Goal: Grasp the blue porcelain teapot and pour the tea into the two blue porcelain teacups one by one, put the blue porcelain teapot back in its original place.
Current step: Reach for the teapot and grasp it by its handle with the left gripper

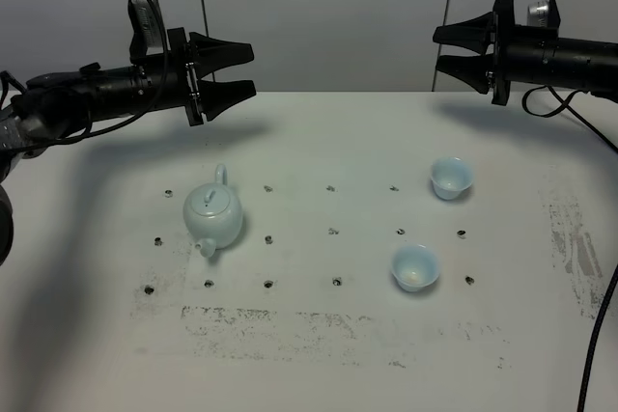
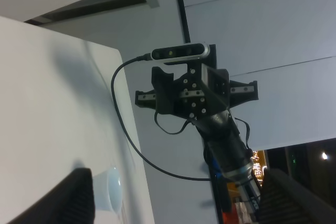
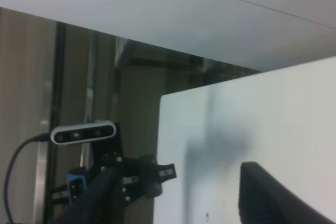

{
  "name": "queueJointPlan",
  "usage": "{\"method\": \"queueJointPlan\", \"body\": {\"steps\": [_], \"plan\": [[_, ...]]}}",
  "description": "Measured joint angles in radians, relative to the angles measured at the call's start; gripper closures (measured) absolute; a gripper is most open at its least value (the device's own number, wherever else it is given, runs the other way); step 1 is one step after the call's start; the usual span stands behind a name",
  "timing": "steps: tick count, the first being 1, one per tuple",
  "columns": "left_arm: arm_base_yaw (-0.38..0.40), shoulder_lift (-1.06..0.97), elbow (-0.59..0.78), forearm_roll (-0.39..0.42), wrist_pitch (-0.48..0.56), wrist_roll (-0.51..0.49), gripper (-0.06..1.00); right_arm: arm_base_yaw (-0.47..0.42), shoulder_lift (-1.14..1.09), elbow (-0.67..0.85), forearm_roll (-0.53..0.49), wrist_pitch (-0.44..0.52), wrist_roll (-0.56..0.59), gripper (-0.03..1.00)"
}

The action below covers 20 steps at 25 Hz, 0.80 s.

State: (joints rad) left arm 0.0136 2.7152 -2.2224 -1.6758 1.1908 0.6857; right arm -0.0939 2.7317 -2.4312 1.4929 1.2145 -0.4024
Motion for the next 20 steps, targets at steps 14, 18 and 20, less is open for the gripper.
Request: {"method": "queueJointPlan", "body": {"steps": [14, 18, 20], "plan": [[0.000, 0.000, 0.000, 0.000, 0.000, 0.014, 0.26, -0.001, 0.000, 0.000, 0.052, 0.000, -0.154, 0.47], [0.000, 0.000, 0.000, 0.002, 0.000, 0.026, 0.31, -0.018, 0.000, -0.021, -0.033, -0.002, -0.263, 0.47], [0.000, 0.000, -0.001, 0.008, 0.000, 0.026, 0.31, -0.025, -0.003, -0.051, -0.159, -0.026, -0.264, 0.47]]}}
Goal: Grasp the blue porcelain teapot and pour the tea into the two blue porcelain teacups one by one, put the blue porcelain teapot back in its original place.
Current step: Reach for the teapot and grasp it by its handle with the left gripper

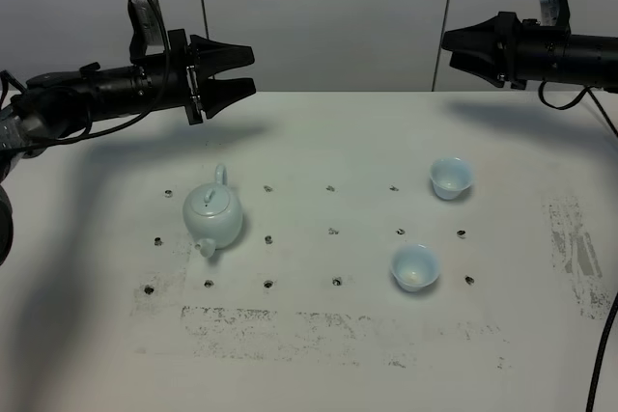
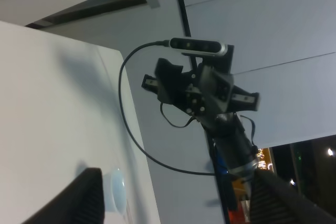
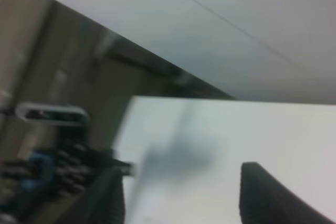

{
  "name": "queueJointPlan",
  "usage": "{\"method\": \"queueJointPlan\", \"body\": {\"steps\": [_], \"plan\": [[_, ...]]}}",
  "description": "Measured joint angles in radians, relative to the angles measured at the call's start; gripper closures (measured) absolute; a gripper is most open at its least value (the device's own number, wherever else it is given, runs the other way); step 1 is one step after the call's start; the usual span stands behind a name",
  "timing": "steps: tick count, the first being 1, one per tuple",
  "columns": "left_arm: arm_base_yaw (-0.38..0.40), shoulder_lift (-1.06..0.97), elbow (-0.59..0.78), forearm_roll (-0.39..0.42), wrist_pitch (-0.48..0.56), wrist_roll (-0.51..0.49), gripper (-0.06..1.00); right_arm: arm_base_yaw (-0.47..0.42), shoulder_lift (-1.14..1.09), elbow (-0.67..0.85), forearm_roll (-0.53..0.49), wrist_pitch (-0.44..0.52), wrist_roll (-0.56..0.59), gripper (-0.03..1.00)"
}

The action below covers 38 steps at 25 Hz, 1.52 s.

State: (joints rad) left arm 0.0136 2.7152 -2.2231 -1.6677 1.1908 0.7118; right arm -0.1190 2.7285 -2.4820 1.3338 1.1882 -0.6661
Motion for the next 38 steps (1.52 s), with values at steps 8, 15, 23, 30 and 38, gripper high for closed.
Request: {"method": "queueJointPlan", "body": {"steps": [8, 15, 23, 30, 38], "plan": [[0.000, -0.003, 0.000, 0.152, -0.015, 0.001, 0.31, -0.004, -0.045, -0.172, -0.766, -0.048, 0.305, 0.47], [0.000, -0.037, -0.089, 0.330, -0.063, -0.033, 0.31, -0.005, -0.071, -0.138, -1.087, 0.010, 0.524, 0.47], [-0.001, -0.143, -0.120, 0.755, -0.108, -0.150, 0.31, 0.008, -0.309, 0.225, -1.380, 0.030, 0.553, 0.51], [-0.032, -0.252, -0.120, 1.286, -0.101, -0.302, 0.34, 0.012, -0.493, 0.467, -1.443, 0.030, 0.569, 0.55], [-0.076, -0.536, 0.283, 1.537, -0.254, -0.344, 0.49, 0.015, -0.783, 0.844, -1.500, -0.191, 0.610, 0.55]]}}
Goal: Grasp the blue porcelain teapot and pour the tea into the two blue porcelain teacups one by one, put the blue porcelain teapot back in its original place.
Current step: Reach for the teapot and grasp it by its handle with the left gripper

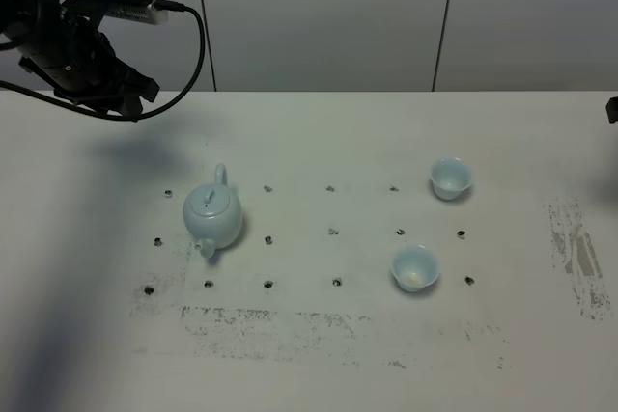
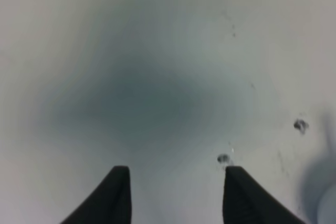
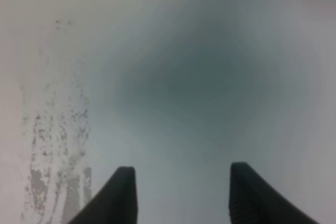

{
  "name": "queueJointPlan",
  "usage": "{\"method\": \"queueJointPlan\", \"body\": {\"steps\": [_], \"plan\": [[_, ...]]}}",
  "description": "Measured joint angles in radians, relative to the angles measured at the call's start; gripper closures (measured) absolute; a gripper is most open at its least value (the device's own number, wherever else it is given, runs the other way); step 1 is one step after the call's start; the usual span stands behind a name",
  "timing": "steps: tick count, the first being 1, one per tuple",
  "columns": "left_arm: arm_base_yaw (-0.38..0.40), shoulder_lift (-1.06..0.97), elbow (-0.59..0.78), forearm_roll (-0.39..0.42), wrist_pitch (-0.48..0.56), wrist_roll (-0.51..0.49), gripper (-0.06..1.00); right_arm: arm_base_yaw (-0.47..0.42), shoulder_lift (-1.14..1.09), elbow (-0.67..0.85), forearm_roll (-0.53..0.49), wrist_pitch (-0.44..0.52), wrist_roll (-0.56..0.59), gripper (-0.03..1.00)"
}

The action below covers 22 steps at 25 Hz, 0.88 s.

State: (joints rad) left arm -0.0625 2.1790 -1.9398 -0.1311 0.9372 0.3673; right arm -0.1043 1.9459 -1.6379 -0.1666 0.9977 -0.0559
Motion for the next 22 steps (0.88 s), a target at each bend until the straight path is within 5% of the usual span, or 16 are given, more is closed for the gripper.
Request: {"method": "queueJointPlan", "body": {"steps": [7, 16, 22], "plan": [[-0.002, -0.294, 0.377, 0.017, -0.297, 0.055, 0.52, 0.000, -0.165, 0.202, -0.002, -0.144, 0.042, 0.55], [-0.042, -0.321, 0.426, 0.019, -0.349, 0.228, 0.52, 0.000, -0.462, 0.460, -0.001, -0.149, 0.082, 0.56], [-0.140, -0.319, 0.426, 0.028, -0.366, 0.193, 0.52, 0.049, -0.752, 0.628, 0.021, -0.116, 0.136, 0.56]]}}
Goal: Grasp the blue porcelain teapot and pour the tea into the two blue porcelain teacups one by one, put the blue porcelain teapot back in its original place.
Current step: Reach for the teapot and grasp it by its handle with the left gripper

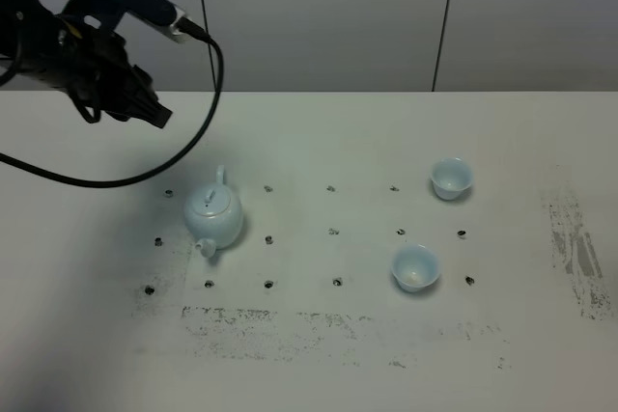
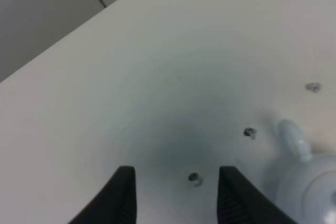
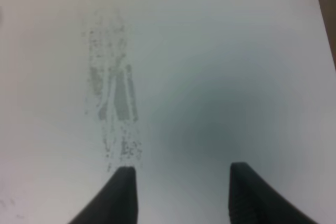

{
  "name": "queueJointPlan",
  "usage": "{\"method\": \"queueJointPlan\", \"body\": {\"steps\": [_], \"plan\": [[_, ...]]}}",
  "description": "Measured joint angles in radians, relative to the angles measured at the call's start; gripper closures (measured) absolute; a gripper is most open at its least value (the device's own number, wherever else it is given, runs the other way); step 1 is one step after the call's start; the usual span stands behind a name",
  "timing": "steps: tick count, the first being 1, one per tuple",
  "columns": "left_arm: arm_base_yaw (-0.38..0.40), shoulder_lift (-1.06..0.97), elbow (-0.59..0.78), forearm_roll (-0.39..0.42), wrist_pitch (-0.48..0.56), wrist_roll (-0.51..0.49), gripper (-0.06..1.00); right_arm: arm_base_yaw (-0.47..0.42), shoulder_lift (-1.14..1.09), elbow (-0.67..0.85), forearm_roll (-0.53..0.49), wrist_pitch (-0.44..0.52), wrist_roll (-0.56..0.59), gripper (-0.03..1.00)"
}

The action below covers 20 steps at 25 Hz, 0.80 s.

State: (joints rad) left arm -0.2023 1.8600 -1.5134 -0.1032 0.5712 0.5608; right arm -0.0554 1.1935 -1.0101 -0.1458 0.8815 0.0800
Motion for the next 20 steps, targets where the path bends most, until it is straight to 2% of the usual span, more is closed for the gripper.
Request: {"method": "queueJointPlan", "body": {"steps": [4, 8, 14, 20], "plan": [[-0.065, 0.043, -0.034, 0.006, 0.001, -0.062, 0.52, 0.067, -0.177, 0.054, 0.005, 0.059, 0.018, 0.56], [-0.082, 0.118, -0.137, 0.009, 0.072, -0.092, 0.52, 0.108, -0.348, 0.114, 0.027, 0.122, 0.031, 0.56], [-0.094, 0.218, -0.279, 0.009, 0.183, -0.108, 0.52, 0.120, -0.624, 0.222, 0.073, 0.199, 0.044, 0.58], [-0.114, 0.270, -0.354, 0.012, 0.205, -0.123, 0.52, 0.120, -0.919, 0.364, 0.096, 0.210, 0.054, 0.59]]}}
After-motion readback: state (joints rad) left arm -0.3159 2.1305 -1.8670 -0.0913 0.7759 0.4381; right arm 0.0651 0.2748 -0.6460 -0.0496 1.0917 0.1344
